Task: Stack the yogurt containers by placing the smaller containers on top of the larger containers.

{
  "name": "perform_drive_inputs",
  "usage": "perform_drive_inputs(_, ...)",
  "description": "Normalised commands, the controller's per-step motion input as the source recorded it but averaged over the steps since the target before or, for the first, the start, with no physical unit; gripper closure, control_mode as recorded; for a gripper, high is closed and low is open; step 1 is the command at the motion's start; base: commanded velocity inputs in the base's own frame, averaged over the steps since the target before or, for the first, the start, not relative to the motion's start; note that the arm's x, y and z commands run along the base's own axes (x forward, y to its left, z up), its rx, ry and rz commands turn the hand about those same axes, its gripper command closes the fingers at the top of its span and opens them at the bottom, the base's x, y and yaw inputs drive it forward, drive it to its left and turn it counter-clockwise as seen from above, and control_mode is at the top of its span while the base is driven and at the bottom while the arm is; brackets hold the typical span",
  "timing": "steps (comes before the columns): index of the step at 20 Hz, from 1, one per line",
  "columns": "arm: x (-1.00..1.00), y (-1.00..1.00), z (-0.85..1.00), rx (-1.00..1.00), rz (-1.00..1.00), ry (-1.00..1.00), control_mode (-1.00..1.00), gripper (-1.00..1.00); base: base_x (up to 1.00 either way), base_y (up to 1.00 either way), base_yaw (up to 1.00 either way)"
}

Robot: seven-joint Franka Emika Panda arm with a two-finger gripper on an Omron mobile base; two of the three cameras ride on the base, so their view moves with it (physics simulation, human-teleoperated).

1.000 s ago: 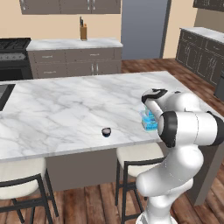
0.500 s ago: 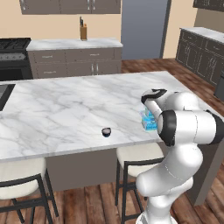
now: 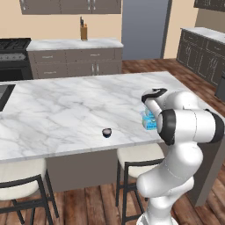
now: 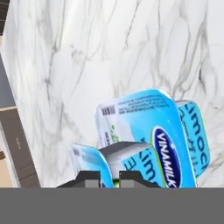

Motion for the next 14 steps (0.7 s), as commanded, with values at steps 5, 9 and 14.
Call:
perform_drive_inputs(5,-0.01,-0.03,-0.09,0.00,0.00,0.00,-1.00,-1.00,0.00,0.00,0.00)
perform_drive_inputs(9,-0.07,-0.09,-0.03,0.00,0.00,0.00,-1.00,-1.00,0.00,0.00,0.00)
perform_drive_inputs(14,-0.07,-0.07,0.00,0.00,0.00,0.00,-1.00,-1.00,0.00,0.00,0.00)
